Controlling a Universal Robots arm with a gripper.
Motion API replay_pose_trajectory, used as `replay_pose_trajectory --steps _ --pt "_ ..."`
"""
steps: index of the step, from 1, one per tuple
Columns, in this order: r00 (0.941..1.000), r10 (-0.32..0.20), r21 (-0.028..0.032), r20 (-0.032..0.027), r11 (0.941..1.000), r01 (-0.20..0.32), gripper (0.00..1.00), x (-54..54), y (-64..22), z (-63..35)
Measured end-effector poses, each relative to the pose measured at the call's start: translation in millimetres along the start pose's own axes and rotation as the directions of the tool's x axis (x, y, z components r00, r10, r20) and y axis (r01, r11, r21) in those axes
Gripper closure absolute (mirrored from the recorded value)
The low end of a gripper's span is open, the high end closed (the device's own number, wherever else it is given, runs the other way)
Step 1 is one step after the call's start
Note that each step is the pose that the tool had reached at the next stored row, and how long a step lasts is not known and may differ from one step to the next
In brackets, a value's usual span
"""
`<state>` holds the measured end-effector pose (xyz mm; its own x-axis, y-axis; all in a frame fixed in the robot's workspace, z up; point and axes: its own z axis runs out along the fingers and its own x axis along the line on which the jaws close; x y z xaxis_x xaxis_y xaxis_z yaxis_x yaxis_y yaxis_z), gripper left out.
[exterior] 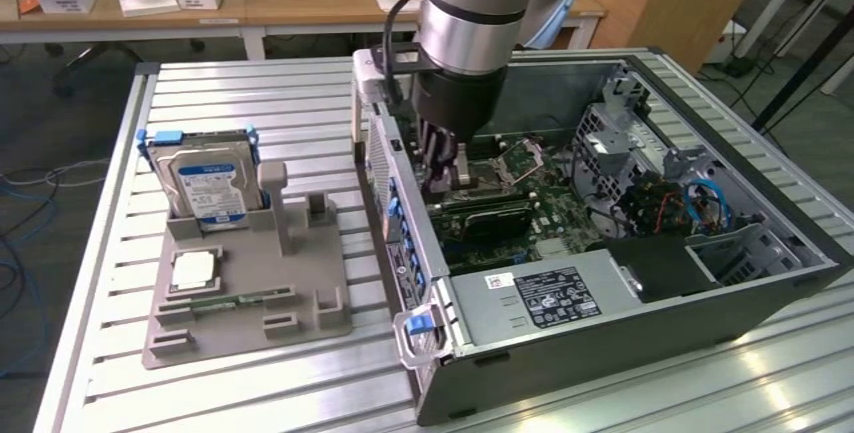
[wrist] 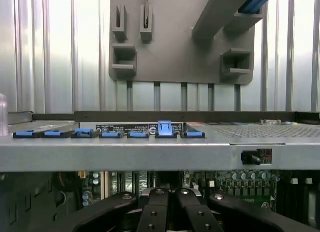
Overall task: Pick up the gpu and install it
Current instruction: 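Press down on the gpu until it lock into place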
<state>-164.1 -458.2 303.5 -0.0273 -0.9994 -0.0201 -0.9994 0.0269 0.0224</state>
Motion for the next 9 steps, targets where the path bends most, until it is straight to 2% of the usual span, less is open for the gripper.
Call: replay_pose_trajectory --steps 4,9 --pt "1.0 0.0 -0.0001 -0.0001 1.0 0.0 0.89 -0.3 -11.2 0.3" --pt "1.0 0.0 -0.0001 -0.0001 1.0 0.0 0.89 -0.8 -32.4 3.3"
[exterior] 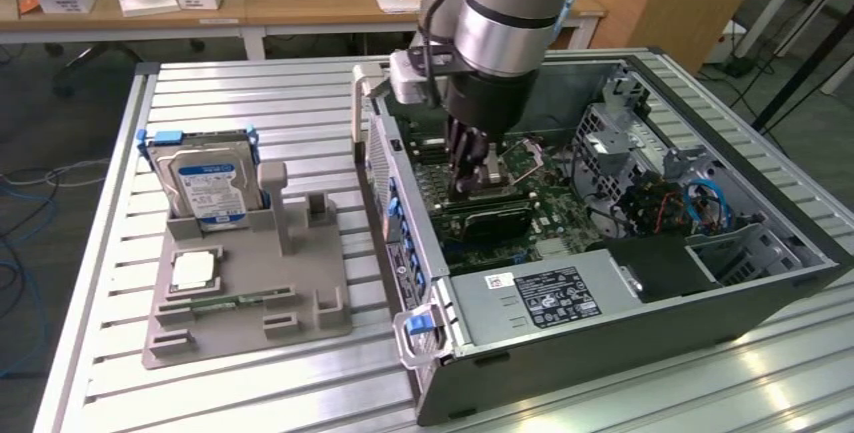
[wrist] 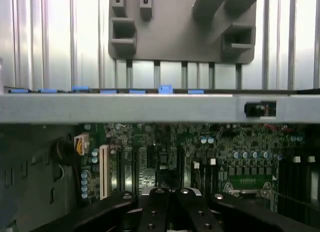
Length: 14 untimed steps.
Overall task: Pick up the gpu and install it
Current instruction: 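Press down on the gpu until it lock into place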
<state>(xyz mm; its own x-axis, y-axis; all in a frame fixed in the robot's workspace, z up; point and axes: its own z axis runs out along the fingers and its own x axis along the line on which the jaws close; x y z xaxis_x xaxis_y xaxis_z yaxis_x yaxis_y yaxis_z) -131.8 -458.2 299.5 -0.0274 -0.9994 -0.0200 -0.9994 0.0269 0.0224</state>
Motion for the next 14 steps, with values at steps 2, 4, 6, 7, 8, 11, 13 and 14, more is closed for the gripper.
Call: replay_pose_trajectory --steps 2,4,6,7,8,11,13,14 --pt "1.0 0.0 0.0 0.0 1.0 0.0 0.89 -0.2 -9.1 1.9" --pt "1.0 0.0 -0.0001 -0.0002 1.0 0.0 0.89 -0.4 -18.3 4.1" --pt "1.0 0.0 0.0001 0.0001 1.0 0.0 0.89 -0.6 -27.4 6.3" --pt "1.0 0.0 0.0 0.0001 1.0 0.0 0.89 -0.7 -31.9 7.3" --pt "1.0 0.0 0.0 0.0001 1.0 0.0 0.89 -0.8 -36.5 8.3" --pt "1.0 -0.001 0.0001 0.0 1.0 0.001 0.89 -1.0 -47.3 10.9" --pt "1.0 -0.001 0.0 -0.0005 1.0 0.001 0.89 -1.0 -47.3 10.8" --pt "1.0 -0.001 0.0 -0.0005 1.0 0.001 0.89 -1.0 -47.3 11.0"
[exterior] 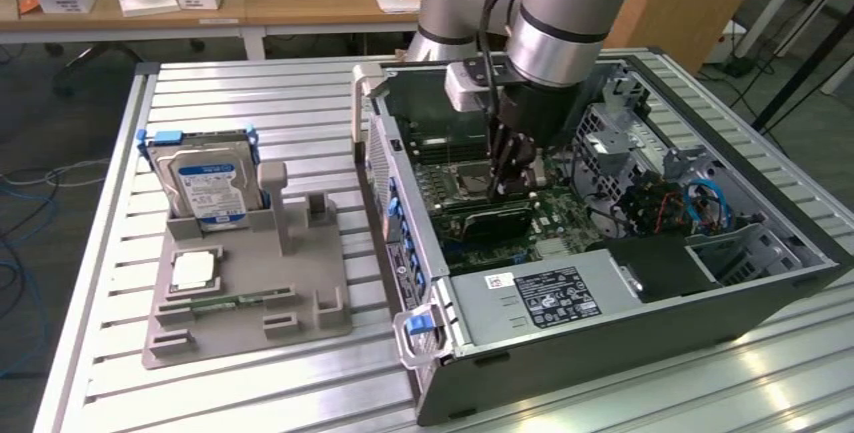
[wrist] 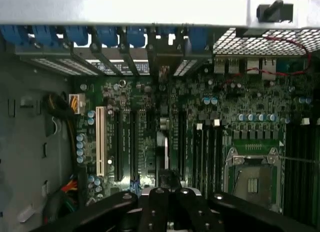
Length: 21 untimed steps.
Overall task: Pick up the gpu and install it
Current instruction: 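Press down on the gpu until it lock into place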
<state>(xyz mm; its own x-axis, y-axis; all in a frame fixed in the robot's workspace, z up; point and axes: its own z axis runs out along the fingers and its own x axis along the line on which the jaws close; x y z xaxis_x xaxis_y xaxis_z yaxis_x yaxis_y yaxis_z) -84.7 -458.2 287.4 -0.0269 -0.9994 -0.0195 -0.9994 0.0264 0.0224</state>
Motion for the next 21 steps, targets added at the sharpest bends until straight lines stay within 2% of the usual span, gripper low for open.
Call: replay_pose_trajectory --steps 12,16,21 --pt "1.0 0.0 -0.0001 0.0 1.0 0.0 0.89 0.3 -6.5 21.4" --pt "1.0 0.0 0.0 0.0003 1.0 0.0 0.89 0.4 -7.0 24.4" --pt "1.0 0.0 -0.0018 -0.0025 1.0 0.0 0.89 0.3 -7.2 29.4"
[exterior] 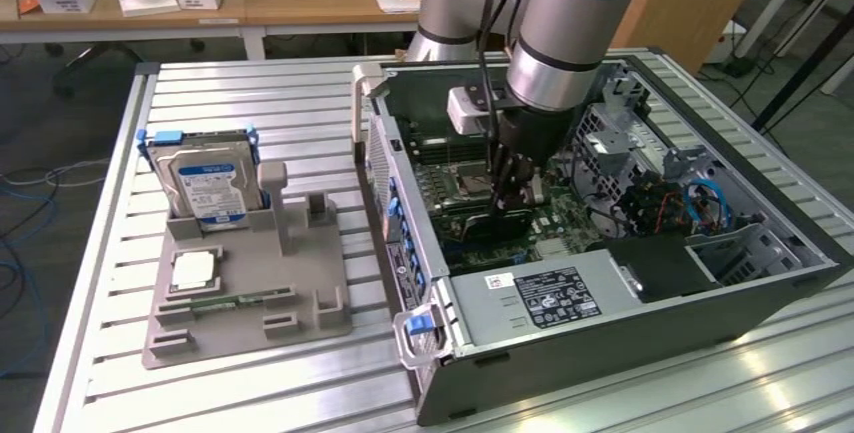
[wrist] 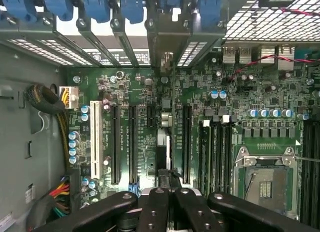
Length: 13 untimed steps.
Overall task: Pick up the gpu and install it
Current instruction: 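Press down on the gpu until it lock into place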
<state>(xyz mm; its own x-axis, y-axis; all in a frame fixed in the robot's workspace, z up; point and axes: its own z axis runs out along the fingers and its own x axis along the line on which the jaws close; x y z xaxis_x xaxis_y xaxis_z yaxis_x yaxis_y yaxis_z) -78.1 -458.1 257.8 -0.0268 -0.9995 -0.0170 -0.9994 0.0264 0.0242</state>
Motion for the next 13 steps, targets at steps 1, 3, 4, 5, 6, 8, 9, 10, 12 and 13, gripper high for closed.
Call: replay_pose_trajectory --steps 1,3,4,5,6,8,9,10,12,13 --pt "1.0 0.0 -0.0004 -0.0003 1.0 0.0 0.89 -0.4 -0.1 -0.7" --pt "1.0 0.0 0.0024 0.007 1.0 0.0 0.89 -0.4 0.1 -3.7" --pt "1.0 0.0 0.0029 0.0073 1.0 0.0 0.89 -0.4 0.2 -8.0" --pt "1.0 0.0 0.0021 0.0059 1.0 0.0 0.89 -0.2 0.4 -13.2" --pt "1.0 0.0 0.0016 0.0056 1.0 0.0 0.89 -0.2 0.5 -18.0" --pt "1.0 0.0 0.0018 0.0059 1.0 0.0 0.89 -0.3 0.8 -26.8" --pt "1.0 0.0 0.0016 0.0056 1.0 0.0 0.89 -0.4 0.9 -31.5" --pt "1.0 0.0 0.0016 0.0055 1.0 0.0 0.89 -0.5 1.1 -35.6" --pt "1.0 0.0 0.0019 0.0059 1.0 0.0 0.89 -0.5 1.1 -36.4" --pt "1.0 0.0 0.0019 0.006 1.0 0.0 0.89 -0.5 1.1 -36.4"
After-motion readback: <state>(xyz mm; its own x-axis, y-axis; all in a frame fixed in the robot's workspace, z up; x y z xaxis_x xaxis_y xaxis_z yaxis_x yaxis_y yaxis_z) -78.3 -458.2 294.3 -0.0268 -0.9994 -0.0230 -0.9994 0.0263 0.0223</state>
